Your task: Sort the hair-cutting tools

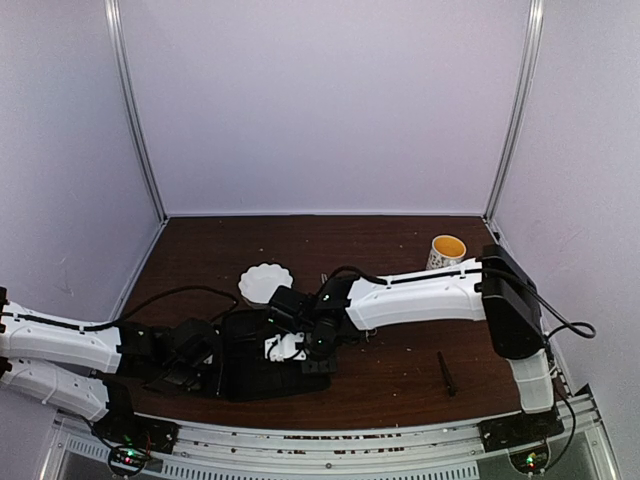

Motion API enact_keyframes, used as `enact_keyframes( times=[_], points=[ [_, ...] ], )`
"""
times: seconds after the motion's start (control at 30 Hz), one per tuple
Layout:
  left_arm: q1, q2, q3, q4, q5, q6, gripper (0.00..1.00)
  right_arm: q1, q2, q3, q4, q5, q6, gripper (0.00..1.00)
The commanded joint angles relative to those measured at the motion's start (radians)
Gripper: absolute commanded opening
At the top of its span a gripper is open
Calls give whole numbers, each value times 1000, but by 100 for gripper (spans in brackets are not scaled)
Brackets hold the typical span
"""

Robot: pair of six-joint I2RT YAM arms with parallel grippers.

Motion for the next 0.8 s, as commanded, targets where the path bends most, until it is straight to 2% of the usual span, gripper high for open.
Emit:
enact_keyframes(
  times=[0.0, 0.4, 0.53, 0.6, 0.77],
  points=[
    [1, 32, -25, 18, -30, -10, 0, 14, 52, 54, 28, -71, -12, 0],
    [1, 1, -30, 14, -51, -26, 0, 14, 82, 59, 86, -153, 23, 3],
    [1, -10, -28, 14, -63, -26, 0, 9, 68, 40, 92, -185, 29, 10],
    [1, -24, -24, 13, -69, -15, 0, 2, 47, 31, 88, -186, 32, 19],
    [1, -109, 27, -47, -119, 46, 0, -41, -97, -32, 63, -185, 32, 34]
  ],
)
